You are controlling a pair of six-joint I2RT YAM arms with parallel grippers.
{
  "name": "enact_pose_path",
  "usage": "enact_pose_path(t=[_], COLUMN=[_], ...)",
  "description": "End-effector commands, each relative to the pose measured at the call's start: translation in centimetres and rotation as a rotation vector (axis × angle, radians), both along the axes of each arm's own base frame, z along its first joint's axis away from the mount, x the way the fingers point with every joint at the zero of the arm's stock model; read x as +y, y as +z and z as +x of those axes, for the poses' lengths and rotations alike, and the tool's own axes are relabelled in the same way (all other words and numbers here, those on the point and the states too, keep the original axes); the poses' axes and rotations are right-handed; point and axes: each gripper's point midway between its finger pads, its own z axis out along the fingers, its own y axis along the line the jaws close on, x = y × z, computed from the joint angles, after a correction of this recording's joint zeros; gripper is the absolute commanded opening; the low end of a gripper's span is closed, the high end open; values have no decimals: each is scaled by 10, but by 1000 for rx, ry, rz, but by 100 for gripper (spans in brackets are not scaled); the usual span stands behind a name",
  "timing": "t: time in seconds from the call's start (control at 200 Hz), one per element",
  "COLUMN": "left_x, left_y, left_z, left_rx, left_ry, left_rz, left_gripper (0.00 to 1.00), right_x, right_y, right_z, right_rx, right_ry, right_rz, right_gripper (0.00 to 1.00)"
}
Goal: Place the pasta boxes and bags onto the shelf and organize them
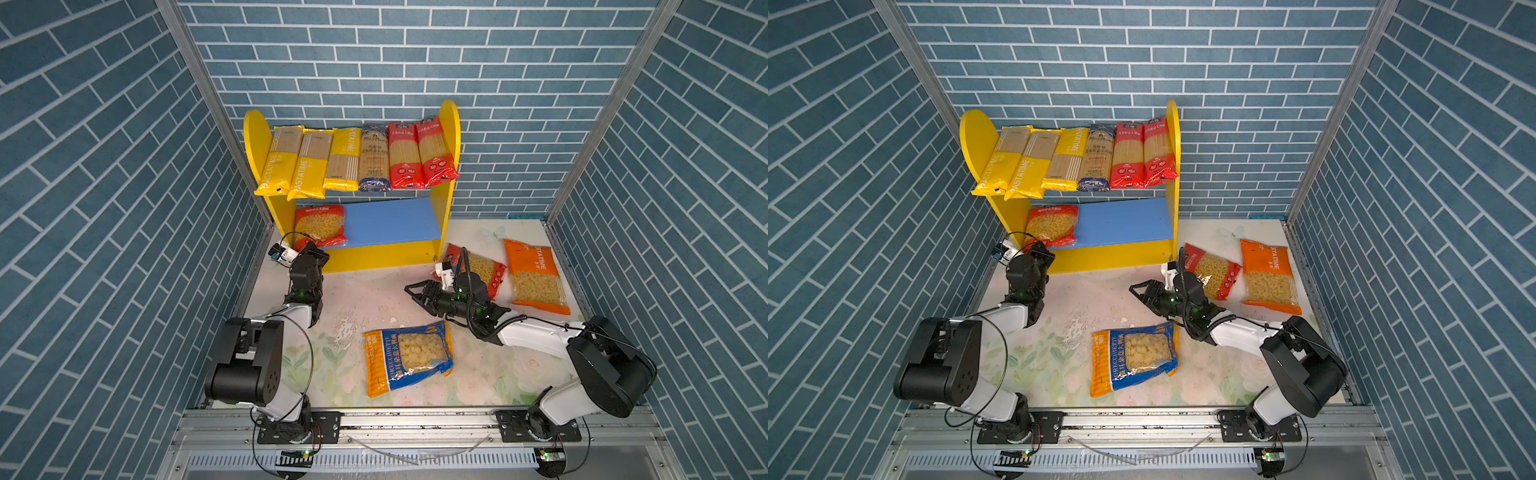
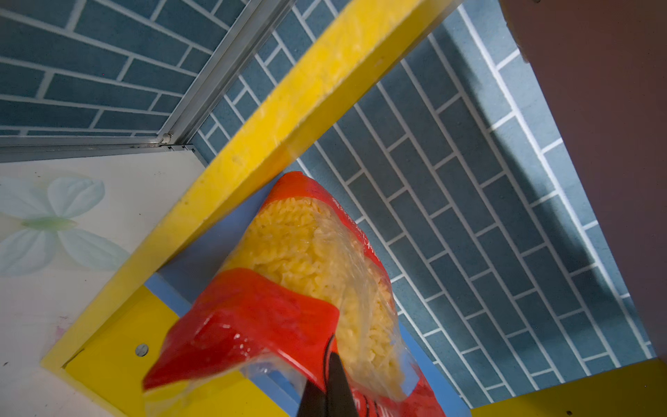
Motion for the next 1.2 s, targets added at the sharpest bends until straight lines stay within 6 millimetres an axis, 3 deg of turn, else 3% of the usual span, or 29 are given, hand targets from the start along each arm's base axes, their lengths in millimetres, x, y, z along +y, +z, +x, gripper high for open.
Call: enact_pose_path(t=[0.0,0.23,0.345,0.4,0.48,0.545,0.65,0.78,0.89,0.995,1.12,1.195], left_x=[5,7,14,9,1,-1,-3,-9,-31,-64,-122,-160], left_y=[21,15,15,15,22,29,43,42,32,21,4,-17], left_z=[15,26,20,20,18,11,-3,-26,-51,-76,-105,-122], left_rx=[-77,-42,-45,-34,-44,-26,22,138,259,313,348,370], left_ry=[59,49,43,12,-34,-52,-74,-93,-147,-224,-361,-446], left_rz=[16,70,59,74,96,112,145,158,230,290,347,363], left_gripper=[0,0,1,12,40,56,65,70,71,72,73,73], right_x=[-4,-9,-13,-15,-19,-25,-45,-98,-147,-191,-231,-237], right_y=[5,10,15,18,24,29,32,6,-10,-25,-30,-32], right_z=[-5,-10,-13,-15,-19,-24,-29,-18,-3,21,74,110], right_rx=[-34,-50,-73,-89,-106,-128,-155,-47,-5,33,66,63], right_ry=[4,11,20,25,38,47,57,-9,-82,-139,-274,-326], right_rz=[-6,-27,-59,-79,-110,-152,-244,-370,-469,-600,-623,-634], right_gripper=[59,59,59,59,59,60,62,61,61,61,60,60])
